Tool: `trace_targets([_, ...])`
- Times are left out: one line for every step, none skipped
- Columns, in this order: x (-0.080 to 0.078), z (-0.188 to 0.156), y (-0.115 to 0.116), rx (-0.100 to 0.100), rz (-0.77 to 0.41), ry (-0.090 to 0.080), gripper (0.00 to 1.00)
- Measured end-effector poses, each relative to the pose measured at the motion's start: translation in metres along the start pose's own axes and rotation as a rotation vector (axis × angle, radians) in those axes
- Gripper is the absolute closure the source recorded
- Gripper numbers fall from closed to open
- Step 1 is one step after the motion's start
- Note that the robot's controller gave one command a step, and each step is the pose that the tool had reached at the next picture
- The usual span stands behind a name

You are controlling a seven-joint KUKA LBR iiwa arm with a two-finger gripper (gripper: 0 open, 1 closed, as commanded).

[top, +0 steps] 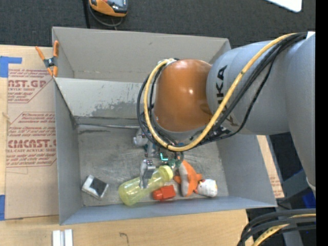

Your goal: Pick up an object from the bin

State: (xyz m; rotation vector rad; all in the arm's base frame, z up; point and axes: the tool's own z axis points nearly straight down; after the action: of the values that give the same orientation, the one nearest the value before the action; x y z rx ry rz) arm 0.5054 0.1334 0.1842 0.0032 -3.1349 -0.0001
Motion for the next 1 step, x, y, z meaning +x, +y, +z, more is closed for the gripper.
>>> trace_targets([-0.0019,-0.0034,-0.0005,-0.001,0.001,-0.007,0.00])
